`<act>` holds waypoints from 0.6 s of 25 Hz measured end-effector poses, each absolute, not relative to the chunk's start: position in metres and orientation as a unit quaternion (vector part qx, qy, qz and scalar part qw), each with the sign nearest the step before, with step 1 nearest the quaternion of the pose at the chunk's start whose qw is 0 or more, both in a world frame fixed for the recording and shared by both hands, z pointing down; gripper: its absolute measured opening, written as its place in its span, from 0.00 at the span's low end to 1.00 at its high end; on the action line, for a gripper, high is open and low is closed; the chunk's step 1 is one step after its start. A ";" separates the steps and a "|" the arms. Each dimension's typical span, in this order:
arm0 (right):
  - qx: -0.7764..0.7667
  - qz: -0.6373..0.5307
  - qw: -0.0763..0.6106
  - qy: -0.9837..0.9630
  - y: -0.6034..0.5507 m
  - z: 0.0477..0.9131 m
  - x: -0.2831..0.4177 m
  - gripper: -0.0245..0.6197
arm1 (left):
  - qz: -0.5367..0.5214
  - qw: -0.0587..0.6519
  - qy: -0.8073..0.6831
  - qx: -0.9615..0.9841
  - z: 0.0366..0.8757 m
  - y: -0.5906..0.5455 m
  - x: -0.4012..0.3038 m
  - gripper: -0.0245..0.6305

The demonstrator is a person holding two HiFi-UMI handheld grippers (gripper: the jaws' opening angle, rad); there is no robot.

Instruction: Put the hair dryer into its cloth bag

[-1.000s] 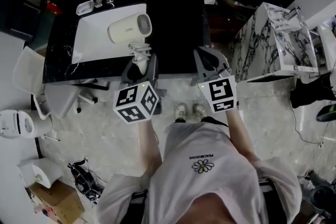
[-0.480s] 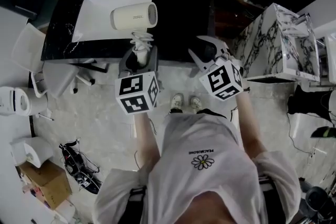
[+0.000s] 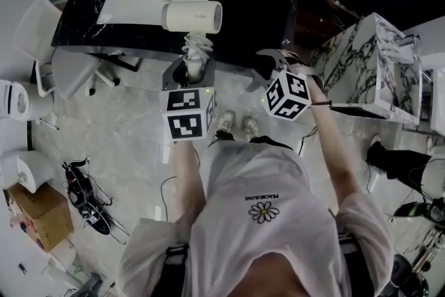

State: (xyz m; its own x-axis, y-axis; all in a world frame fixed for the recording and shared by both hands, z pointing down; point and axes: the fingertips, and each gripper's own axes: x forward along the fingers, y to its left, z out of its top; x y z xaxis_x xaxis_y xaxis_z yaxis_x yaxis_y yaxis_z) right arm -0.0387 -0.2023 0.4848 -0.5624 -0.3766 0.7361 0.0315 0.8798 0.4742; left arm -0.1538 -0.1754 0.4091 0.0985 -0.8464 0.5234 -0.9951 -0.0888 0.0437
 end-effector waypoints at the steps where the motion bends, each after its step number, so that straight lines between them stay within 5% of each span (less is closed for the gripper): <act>1: 0.098 -0.221 0.462 -0.853 -0.204 0.488 -0.040 0.22 | 0.191 0.202 -0.645 0.712 0.412 -0.173 -0.154 0.35; 15: 0.066 -0.196 0.510 -0.835 -0.218 0.513 -0.056 0.12 | 0.200 0.232 -0.641 0.704 0.436 -0.152 -0.146 0.35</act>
